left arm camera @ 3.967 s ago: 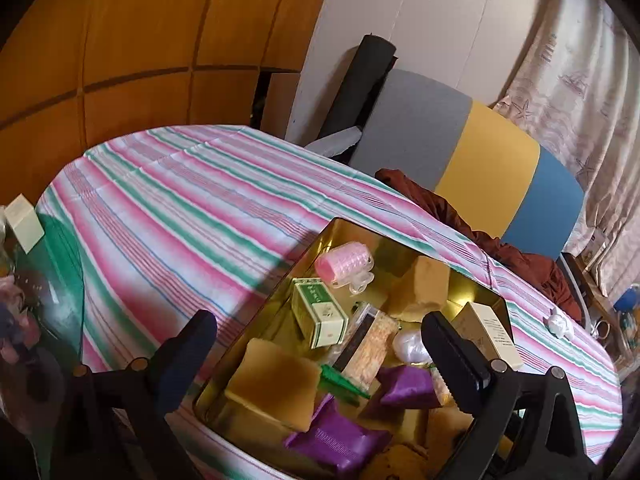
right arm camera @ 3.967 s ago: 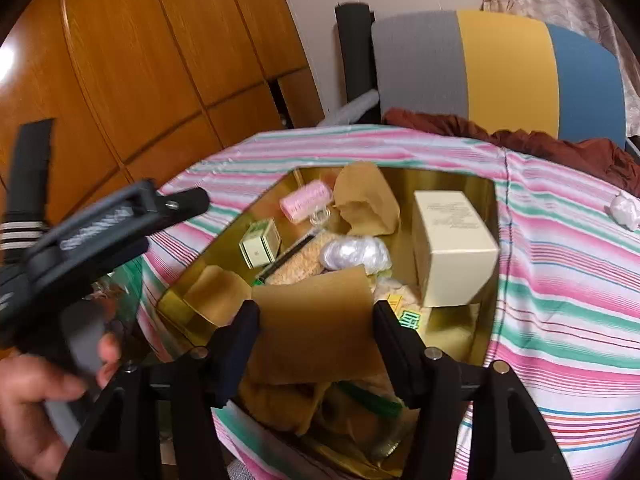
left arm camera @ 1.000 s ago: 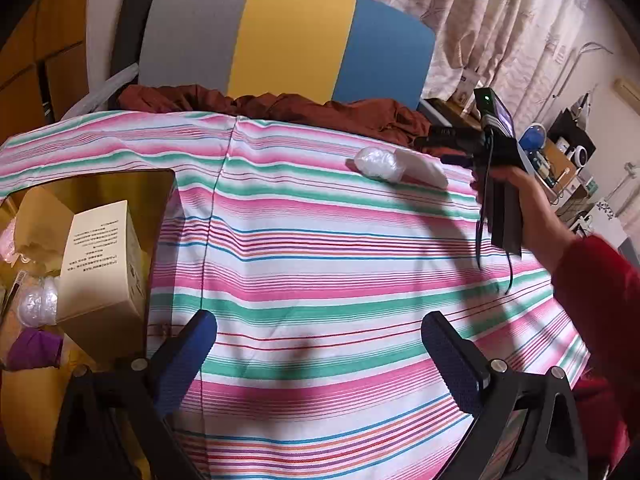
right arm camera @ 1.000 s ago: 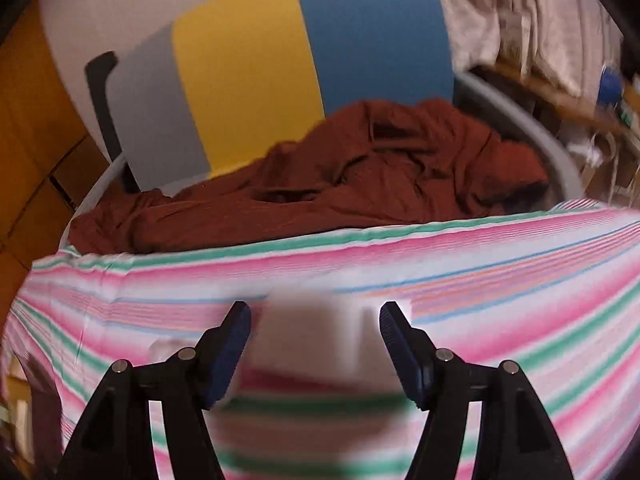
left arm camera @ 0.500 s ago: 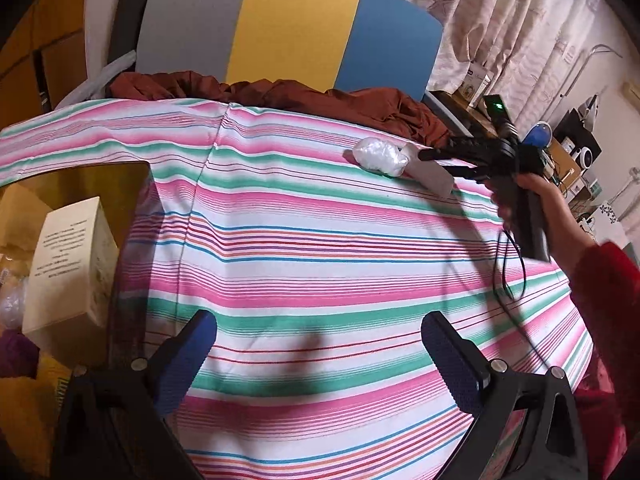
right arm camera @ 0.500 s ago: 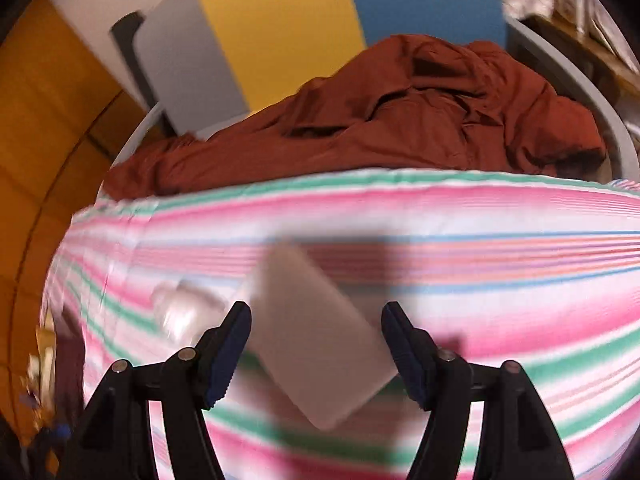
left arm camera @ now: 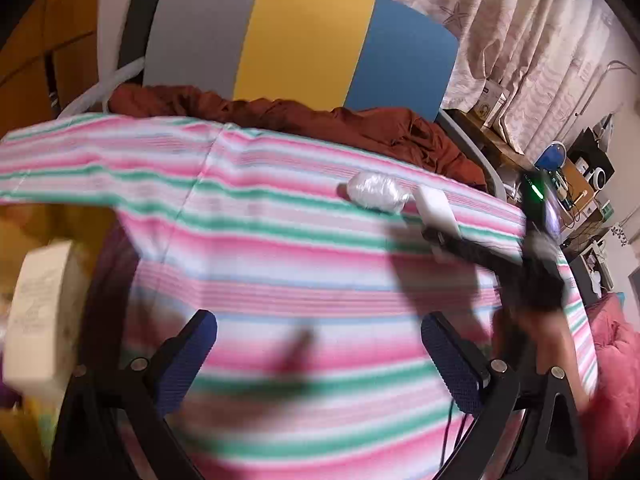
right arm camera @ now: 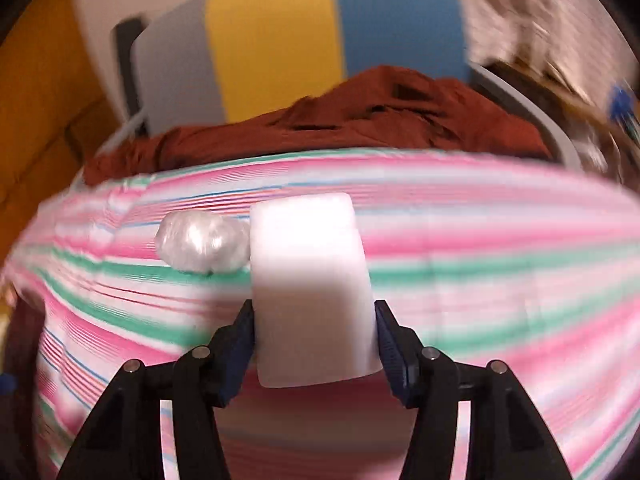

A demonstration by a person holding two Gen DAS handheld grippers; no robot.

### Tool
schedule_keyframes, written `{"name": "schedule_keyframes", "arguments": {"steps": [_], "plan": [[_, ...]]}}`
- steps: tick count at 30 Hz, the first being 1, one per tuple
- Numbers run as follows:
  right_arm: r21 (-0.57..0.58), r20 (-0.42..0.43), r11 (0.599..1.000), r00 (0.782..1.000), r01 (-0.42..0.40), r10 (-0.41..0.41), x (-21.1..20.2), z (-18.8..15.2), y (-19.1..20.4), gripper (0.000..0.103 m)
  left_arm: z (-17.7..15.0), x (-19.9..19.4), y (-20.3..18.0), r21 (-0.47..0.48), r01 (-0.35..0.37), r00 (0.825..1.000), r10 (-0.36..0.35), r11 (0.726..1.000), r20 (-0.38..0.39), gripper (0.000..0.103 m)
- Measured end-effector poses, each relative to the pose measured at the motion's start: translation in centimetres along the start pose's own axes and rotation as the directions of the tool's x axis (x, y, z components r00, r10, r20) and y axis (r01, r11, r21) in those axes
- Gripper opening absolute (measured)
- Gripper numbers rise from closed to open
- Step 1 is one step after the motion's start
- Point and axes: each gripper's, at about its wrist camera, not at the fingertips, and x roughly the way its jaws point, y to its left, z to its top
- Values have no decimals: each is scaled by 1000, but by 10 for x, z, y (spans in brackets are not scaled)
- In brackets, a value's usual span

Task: Organize objects
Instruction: 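Move the right gripper to the white foam block and grasp it, then grasp the plastic-wrapped item with the left gripper while the right holds the foam block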

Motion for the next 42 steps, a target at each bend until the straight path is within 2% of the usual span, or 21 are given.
{"name": "schedule_keyframes", "arguments": {"steps": [3, 5, 9, 11, 15, 18, 21, 22, 23, 25, 29, 33, 38, 42], "plan": [[90, 46, 994, 997, 61, -66, -22, -29, -5, 57, 19, 20, -9, -3, -13, 1000, 13, 1000, 5, 103], [124, 94, 989, 991, 81, -93, -33, -45, -4, 58, 37, 36, -18, -4, 7, 1000, -7, 1000, 6, 103], [158, 191, 978, 968, 135, -165, -55, -54, -6, 58, 73, 68, -40, 41, 8, 1000, -8, 999, 12, 103], [193, 188, 969, 963, 157, -194, -55, -54, -11, 58, 89, 86, -50, 64, 13, 1000, -13, 998, 12, 103], [267, 161, 950, 964, 163, -210, -49, -55, -23, 58, 107, 117, -66, 142, -50, 998, 44, 989, 44, 103], [284, 179, 945, 959, 165, -222, -53, -59, -25, 58, 104, 136, -78, 233, -61, 998, 51, 971, 48, 103], [284, 191, 941, 951, 184, -244, -55, -61, -24, 58, 93, 147, -92, 345, -71, 996, 47, 936, 77, 99], [282, 194, 940, 948, 192, -252, -56, -61, -22, 58, 90, 150, -96, 377, -85, 995, 55, 922, 88, 93], [279, 200, 940, 945, 198, -258, -56, -61, -21, 58, 87, 154, -97, 393, -80, 995, 52, 916, 82, 80], [271, 206, 941, 942, 204, -264, -54, -58, -20, 58, 81, 160, -97, 395, -89, 996, 69, 914, 65, 64], [272, 215, 940, 940, 204, -266, -53, -57, -20, 58, 78, 157, -93, 386, -78, 995, 47, 919, 88, 61], [290, 223, 935, 936, 202, -271, -54, -58, -24, 58, 72, 142, -84, 363, -89, 988, 38, 927, 147, 61], [295, 227, 933, 933, 207, -279, -54, -57, -26, 58, 49, 111, -79, 370, -145, 970, 57, 918, 238, 61], [287, 224, 930, 928, 230, -299, -55, -55, -23, 58, 24, 88, -76, 407, -154, 964, 48, 900, 260, 61]]}}
